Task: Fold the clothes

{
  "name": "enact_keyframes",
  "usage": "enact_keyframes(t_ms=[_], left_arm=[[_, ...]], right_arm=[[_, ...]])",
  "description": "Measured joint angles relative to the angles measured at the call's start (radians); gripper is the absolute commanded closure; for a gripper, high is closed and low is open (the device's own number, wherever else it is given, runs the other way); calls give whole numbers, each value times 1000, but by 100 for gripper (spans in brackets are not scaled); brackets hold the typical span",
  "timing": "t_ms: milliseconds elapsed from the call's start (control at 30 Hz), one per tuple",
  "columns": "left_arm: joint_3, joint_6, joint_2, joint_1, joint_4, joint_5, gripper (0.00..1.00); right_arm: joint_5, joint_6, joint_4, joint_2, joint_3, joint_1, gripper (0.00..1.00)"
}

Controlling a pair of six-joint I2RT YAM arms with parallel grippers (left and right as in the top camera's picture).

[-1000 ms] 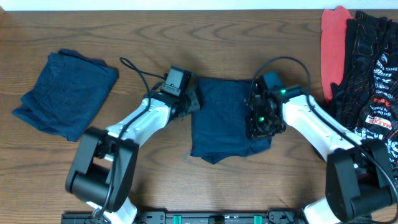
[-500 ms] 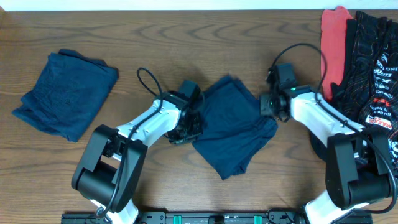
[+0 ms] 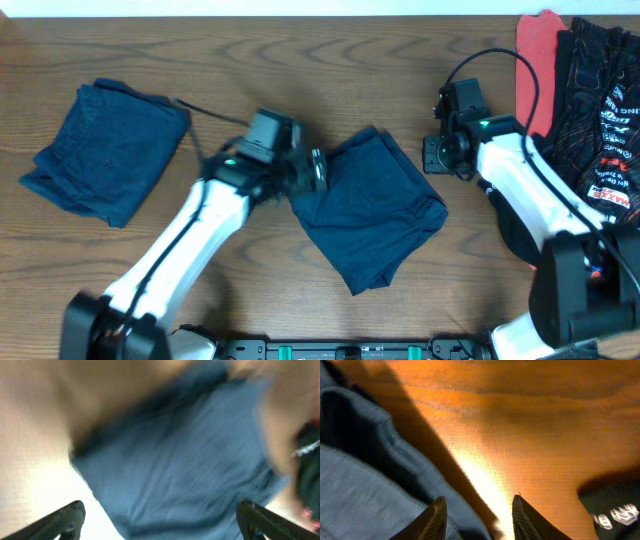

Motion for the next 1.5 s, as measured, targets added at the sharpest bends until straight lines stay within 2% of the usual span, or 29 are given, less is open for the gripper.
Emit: enact_keyframes(t_ms=[167, 400, 500, 567, 667, 800, 867, 933, 1000, 1167, 1233, 1267, 1300, 1333, 1367, 1500], left_arm=[[3, 133, 14, 71, 155, 9, 2], [46, 256, 269, 116, 206, 97, 2], [58, 269, 344, 116, 185, 132, 15], [59, 270, 378, 116, 135, 160, 22], [61, 265, 395, 113, 30, 187, 32], [65, 246, 395, 105, -100, 218, 52], [66, 243, 395, 90, -164, 228, 67], [66, 246, 395, 71, -218, 235, 77], [66, 245, 395, 44, -278, 240, 81], [66, 238, 395, -21, -355, 247, 81], [66, 235, 393, -37, -362, 249, 75], [66, 232, 391, -38, -363, 250, 67], [66, 233, 386, -37, -361, 248, 41], [66, 225, 379, -33, -358, 245, 10], [66, 224, 370, -28, -354, 241, 2], [66, 219, 323, 13, -310, 230, 2]], right_arm=[[-122, 0, -143, -102, 20, 3, 58], [-224, 0, -245, -111, -9, 86, 59], [-239, 1, -232, -111, -49, 121, 59], [-246, 6, -211, -111, -86, 135, 53], [-252, 13, -152, -111, -163, 143, 52], [-253, 14, -28, -103, -274, 143, 52], [-246, 16, 50, -95, -319, 143, 52], [-233, 18, 116, -87, -351, 138, 52], [-206, 20, 201, -87, -364, 130, 51], [-128, 10, 429, -59, -366, 88, 51], [-110, -3, 471, -56, -366, 69, 50], [-105, -8, 478, -56, -366, 62, 48], [-98, -13, 478, -56, -366, 57, 47], [-93, -17, 473, -56, -366, 54, 46], [-87, -21, 468, -56, -366, 53, 45], [-86, -32, 442, -56, -366, 54, 43]])
